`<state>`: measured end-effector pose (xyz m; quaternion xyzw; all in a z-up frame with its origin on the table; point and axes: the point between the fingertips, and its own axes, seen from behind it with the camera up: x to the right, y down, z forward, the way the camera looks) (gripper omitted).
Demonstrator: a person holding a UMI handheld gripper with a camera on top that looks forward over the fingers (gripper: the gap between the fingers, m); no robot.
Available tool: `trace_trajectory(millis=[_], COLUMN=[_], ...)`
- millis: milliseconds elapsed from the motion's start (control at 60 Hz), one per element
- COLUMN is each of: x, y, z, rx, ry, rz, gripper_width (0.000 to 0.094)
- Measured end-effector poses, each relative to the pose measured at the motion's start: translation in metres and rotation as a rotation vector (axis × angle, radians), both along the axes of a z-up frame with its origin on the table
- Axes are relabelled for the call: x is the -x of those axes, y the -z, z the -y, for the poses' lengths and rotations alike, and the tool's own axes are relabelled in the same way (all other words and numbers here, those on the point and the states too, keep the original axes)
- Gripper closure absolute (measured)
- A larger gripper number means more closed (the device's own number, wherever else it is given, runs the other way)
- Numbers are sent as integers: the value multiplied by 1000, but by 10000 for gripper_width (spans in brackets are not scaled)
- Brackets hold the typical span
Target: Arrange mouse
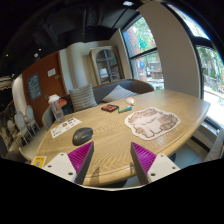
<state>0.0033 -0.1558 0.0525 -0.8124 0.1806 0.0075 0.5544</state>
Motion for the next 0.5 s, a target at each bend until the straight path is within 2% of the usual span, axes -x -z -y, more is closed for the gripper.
trace_trajectory(millis=[133, 233, 267, 317, 400, 467, 500], x=[18, -1, 23, 26, 46, 57, 78], y=[-2, 6, 9, 13, 15, 28, 36], z=[-10, 3, -13, -11, -28, -25, -43], rx=[-11, 47, 78, 105, 101, 151, 182], ry=[-24, -6, 14, 10, 0, -34, -23], rz=[-34, 12, 32, 55, 48, -2, -10], gripper_width=[181, 183, 181, 180, 165, 134, 120])
